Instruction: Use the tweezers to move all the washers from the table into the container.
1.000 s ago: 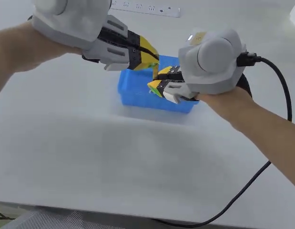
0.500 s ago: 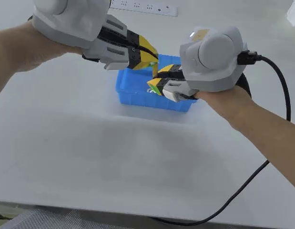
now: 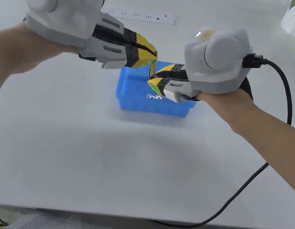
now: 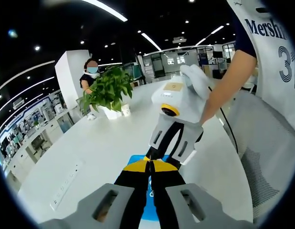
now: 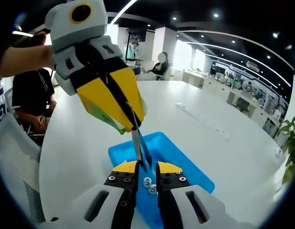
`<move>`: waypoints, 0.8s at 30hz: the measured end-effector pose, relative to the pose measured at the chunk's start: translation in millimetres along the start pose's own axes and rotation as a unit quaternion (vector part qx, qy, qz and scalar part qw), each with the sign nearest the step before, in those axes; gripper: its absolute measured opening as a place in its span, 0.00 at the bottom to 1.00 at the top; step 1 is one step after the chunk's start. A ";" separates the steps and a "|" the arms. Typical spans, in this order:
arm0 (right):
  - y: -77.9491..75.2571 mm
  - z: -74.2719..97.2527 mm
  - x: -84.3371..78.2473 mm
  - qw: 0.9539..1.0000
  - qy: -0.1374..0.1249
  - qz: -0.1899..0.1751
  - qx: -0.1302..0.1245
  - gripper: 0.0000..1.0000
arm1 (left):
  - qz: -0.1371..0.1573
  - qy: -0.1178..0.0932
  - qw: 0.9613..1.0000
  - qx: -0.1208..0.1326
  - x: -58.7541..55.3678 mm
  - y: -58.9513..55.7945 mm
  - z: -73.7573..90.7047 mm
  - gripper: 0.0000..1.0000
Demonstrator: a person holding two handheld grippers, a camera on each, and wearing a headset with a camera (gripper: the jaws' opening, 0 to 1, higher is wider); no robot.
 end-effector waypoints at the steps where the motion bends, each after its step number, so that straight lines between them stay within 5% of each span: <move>1: 1.0 1.1 1.2 1.000 -0.004 -0.002 0.001 0.15 | 0.002 -0.010 1.000 -0.001 4.2 -0.9 1.3 0.04; 4: 4.3 6.8 7.6 1.000 -0.025 0.005 0.003 0.15 | 0.004 -0.037 0.999 -0.010 17.7 -6.6 7.5 0.04; 9: 9.2 16.8 11.1 0.999 -0.037 0.030 0.013 0.14 | -0.001 -0.041 0.999 -0.014 25.9 -12.6 17.9 0.04; 24: 35.3 53.2 12.1 0.994 0.006 0.107 0.022 0.09 | -0.012 -0.045 0.999 -0.024 38.3 -43.8 36.8 0.04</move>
Point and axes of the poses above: the centre of the closed fingertips' face, and the gripper's own axes: z roughly backward along the fingers, y roughly to its left, x roughly out of its top, the point moved 6 cm from there along z, roughly backward along the fingers, and after that the axes turned 4 degrees about x, right-handed, at the moved point
